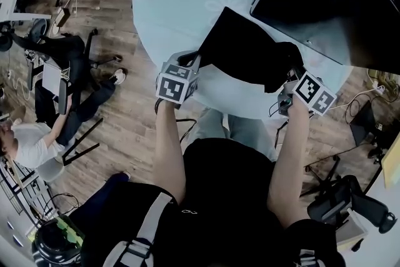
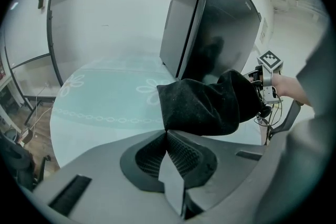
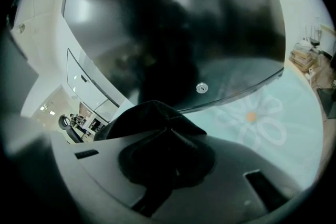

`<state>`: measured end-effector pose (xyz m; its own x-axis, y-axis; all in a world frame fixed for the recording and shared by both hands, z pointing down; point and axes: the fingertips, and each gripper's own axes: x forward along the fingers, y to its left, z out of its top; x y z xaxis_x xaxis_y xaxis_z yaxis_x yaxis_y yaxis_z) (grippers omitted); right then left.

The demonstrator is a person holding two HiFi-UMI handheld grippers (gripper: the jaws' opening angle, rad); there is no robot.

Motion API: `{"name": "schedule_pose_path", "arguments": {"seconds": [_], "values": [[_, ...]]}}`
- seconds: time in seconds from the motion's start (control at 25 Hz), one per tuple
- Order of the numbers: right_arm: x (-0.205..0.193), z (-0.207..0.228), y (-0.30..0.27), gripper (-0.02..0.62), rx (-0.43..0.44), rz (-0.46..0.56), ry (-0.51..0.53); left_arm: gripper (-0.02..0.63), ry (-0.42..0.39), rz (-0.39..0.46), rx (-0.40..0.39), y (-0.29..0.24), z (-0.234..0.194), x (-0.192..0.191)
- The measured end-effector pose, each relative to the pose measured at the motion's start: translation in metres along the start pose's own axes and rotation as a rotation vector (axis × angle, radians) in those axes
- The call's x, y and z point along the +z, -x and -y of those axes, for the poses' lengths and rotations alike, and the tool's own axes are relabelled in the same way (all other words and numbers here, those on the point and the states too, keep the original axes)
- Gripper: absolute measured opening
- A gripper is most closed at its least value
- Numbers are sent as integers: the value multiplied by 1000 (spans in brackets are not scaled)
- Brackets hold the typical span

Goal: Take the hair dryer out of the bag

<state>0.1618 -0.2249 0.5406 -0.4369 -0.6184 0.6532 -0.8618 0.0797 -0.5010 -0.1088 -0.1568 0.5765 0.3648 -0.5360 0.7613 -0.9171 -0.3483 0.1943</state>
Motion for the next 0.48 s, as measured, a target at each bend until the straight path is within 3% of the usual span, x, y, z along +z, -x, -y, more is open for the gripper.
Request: {"name": "schedule_pose_path", "arguments": {"seconds": [0.48], "values": [[23, -8, 29, 21, 10, 91, -16, 9, 14, 90, 66, 14, -24, 18]]}}
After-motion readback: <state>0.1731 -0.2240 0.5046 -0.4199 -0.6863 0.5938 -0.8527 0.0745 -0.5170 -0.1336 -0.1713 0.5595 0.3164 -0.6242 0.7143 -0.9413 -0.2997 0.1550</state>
